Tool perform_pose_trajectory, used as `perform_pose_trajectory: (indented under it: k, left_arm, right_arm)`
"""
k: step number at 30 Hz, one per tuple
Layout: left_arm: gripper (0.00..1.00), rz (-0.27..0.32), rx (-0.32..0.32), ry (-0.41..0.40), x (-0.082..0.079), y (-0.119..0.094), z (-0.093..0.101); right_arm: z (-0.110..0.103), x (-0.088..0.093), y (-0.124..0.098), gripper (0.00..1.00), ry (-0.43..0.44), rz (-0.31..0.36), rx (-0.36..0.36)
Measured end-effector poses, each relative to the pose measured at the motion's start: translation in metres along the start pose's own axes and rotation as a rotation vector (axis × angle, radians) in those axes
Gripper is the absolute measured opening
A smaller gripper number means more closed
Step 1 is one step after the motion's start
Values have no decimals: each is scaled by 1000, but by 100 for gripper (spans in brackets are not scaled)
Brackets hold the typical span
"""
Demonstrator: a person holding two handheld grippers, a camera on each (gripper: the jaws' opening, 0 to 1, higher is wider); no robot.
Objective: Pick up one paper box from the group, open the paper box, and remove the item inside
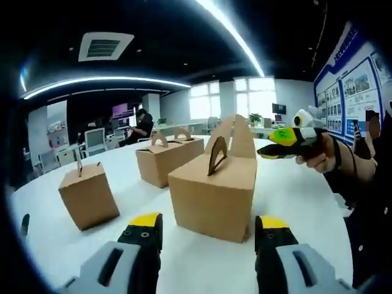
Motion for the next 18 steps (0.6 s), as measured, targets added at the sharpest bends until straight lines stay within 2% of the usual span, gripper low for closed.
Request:
perform_pose_trajectory:
  k: [2,7,13,14,16,18]
  left_arm:
    - [59,6,-23,-12,-6,-9,15]
    - [58,13,-51,4,-8,-15,41]
    - [58,1,-76,31,-10,-18,55]
    - [58,-2,-83,36,-10,-19,55]
    - [58,-9,-95,41,-10,-20,55]
    - [58,-10,-98,43,-10,-20,55]
  right_arm:
    - [-2,-3,7,32,4,4,-6]
    - [-3,-19,38,32,13,54,9]
    - [-5,-31,65,30,55,86,24]
    - [1,-38,68,27,96,94,33]
    - [7,-40,72,20,162,85,42]
    - [9,-41,73,11,175,85,45]
Point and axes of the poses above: the point that each gripper's makers call its tool centre point, and the gripper's own axes: y roughly forward along the fingers, z roughly to its right, x roughly out of its underside, the point moved 10 cm from there along -y, roughly backward along the fingers, and after that the axes turned 11 degrees about y, right-handed, at the moved point
